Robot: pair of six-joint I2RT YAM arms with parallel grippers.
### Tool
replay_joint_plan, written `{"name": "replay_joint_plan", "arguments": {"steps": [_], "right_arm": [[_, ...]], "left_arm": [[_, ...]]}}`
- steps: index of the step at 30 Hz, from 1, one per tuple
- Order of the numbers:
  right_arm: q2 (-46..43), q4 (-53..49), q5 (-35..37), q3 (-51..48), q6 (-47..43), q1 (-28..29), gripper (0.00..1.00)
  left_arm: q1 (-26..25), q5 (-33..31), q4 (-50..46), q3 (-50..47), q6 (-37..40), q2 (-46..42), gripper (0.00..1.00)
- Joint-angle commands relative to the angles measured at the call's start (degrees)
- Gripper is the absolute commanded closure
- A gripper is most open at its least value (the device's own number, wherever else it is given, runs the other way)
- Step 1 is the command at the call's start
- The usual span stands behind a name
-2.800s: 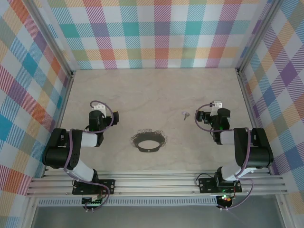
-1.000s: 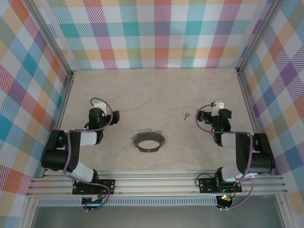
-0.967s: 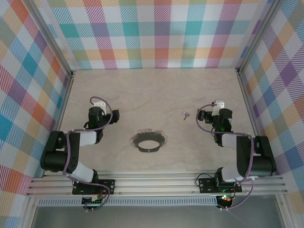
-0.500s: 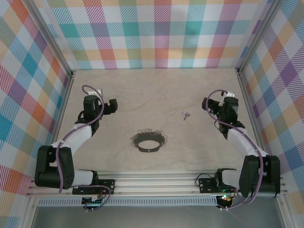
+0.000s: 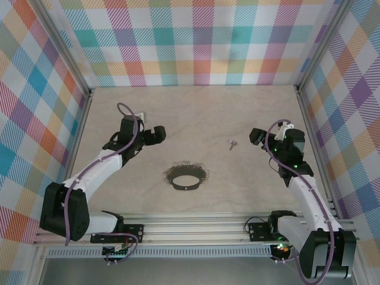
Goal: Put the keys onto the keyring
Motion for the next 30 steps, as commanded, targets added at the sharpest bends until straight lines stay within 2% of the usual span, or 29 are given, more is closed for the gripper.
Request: {"name": "replay_joint_plan", "arguments": {"steps": [1, 7, 11, 16, 19, 25, 30], "right_arm": [[-0.26, -5.13, -5.11, 0.13, 4.03, -0.27, 0.0], [-1.17, -3.28, -14.24, -3.52, 11.3, 1.06, 0.0], [-1.05, -6.29, -15.66, -5.32, 13.85, 4.97, 0.0], [-0.61, -8.6, -14.33, -7.19, 16.44, 10.79, 0.09], [1.49, -8.05, -11.76, -7.31, 18.37, 17.05, 0.13], [12.14, -2.62, -7.99, -5.01, 20.78, 28.63, 0.25], [19.81, -1.21, -5.53, -0.93, 20.54, 34.78, 0.3]], "left_arm": [[-3.16, -0.64, -1.49, 1.02, -5.16, -1.63, 0.0], [-6.74, -1.02, -3.85, 2.21, -11.24, 0.81, 0.0], [-8.36, -0.5, -4.99, 1.97, -14.77, 2.45, 0.0], [-10.94, 1.43, -3.85, -0.06, -19.57, 4.17, 0.0], [-13.2, 2.18, -3.04, -1.34, -21.68, 4.38, 0.0], [-16.62, 5.12, -0.03, -4.24, -26.66, 3.84, 0.0], [-19.08, 6.0, 2.31, -5.98, -28.47, 4.08, 0.0]]}}
